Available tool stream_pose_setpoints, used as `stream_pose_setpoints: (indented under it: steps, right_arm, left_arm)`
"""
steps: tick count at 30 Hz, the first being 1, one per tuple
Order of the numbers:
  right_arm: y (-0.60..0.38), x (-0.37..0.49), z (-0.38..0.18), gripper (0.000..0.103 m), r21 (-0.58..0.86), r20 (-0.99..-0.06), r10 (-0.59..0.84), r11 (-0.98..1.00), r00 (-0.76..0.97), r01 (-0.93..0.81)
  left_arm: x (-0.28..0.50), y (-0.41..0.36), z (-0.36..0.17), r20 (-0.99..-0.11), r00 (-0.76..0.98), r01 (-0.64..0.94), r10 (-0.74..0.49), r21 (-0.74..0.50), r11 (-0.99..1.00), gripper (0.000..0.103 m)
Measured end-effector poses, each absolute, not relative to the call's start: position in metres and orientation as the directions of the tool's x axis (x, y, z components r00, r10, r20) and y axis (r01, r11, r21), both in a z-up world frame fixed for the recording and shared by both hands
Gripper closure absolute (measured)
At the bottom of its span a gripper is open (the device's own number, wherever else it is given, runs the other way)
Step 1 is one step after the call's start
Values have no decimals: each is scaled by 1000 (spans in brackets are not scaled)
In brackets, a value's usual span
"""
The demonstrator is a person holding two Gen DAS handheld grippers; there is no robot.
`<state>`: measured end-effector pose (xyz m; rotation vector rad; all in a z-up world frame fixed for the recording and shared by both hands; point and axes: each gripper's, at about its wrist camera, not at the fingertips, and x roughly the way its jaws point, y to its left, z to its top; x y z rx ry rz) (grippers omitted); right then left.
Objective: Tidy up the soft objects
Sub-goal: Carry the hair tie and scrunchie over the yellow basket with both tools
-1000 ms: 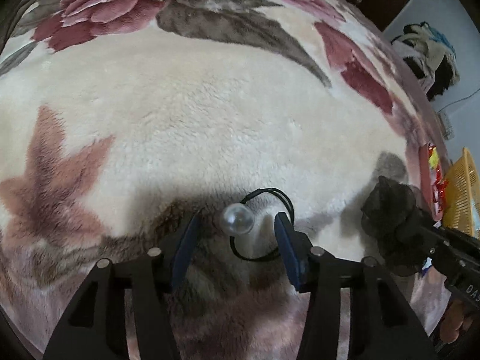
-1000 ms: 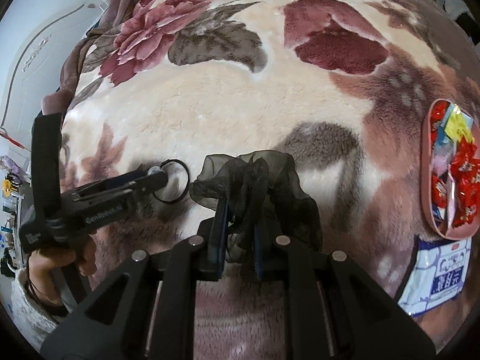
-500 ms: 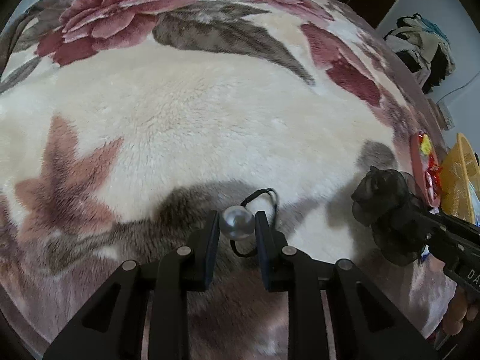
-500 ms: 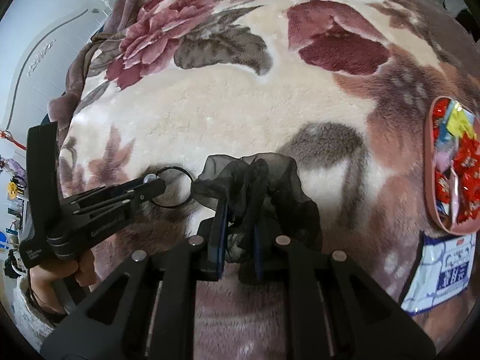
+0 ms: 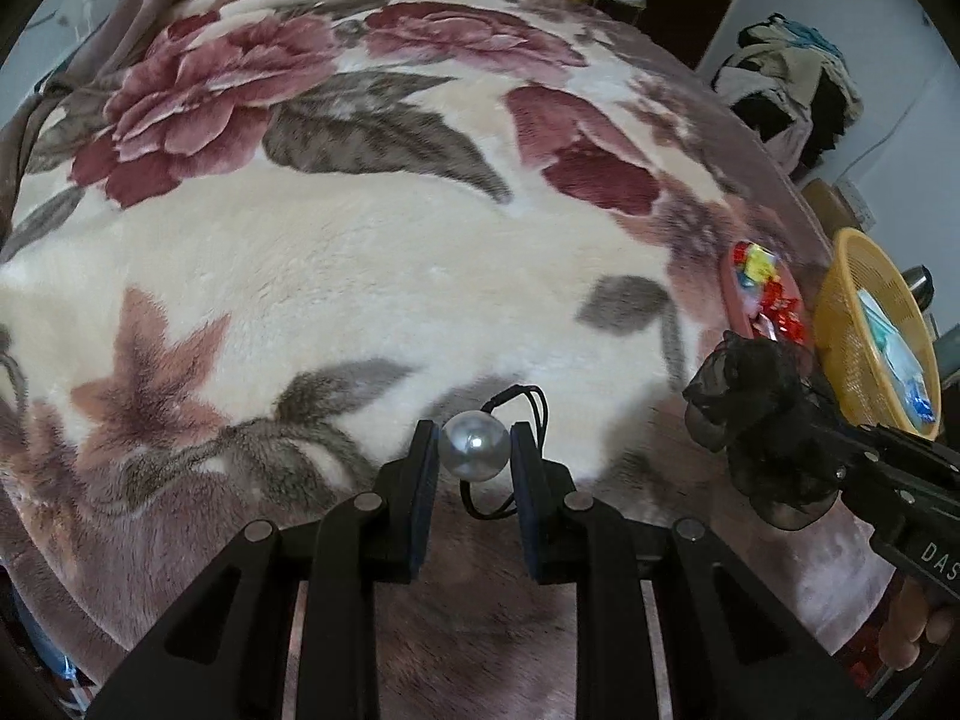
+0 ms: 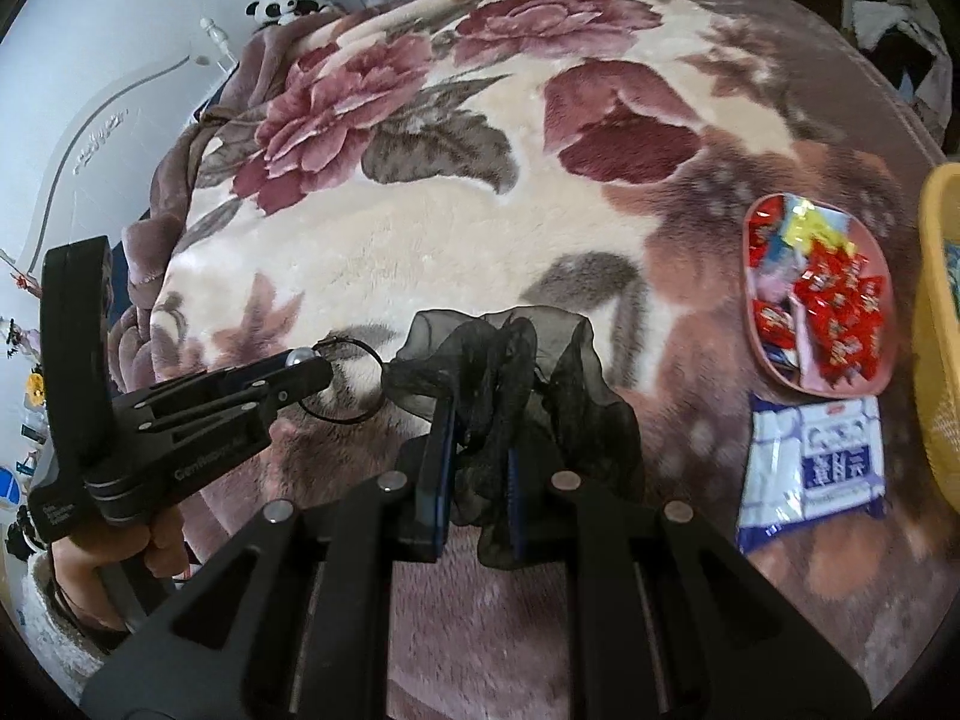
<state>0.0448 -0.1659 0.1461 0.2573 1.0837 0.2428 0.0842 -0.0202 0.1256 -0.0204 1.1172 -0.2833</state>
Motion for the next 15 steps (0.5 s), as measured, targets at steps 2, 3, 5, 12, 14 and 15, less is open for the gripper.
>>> stream_pose_setpoints:
  steps: [2, 3, 5, 12, 14, 15]
  right_arm:
    - [-170, 38, 150, 88, 324, -832, 315, 944, 456, -62]
    - [-172, 35, 151, 88, 324, -831, 314, 944, 460, -59]
    - [-178, 28, 154, 88, 324, -828, 309, 945, 469, -50]
    - [-198, 8, 166, 88, 326, -814, 292, 945, 502, -22]
    - [-204, 3, 169, 88, 327, -810, 286, 945, 513, -11]
    - [-207, 0, 170, 88, 327, -808, 283, 945, 517, -7]
  left_arm:
    - [79, -26, 129, -881, 409, 225, -236, -153, 962, 80]
    - [77, -29, 131, -880, 411, 232, -238, -152, 961, 80]
    - [72, -34, 136, -877, 416, 243, -241, -149, 959, 80]
    - [59, -57, 147, -869, 424, 286, -256, -140, 948, 80]
    - [56, -66, 151, -867, 425, 301, -260, -136, 944, 80]
    - [54, -69, 152, -866, 426, 306, -262, -134, 943, 80]
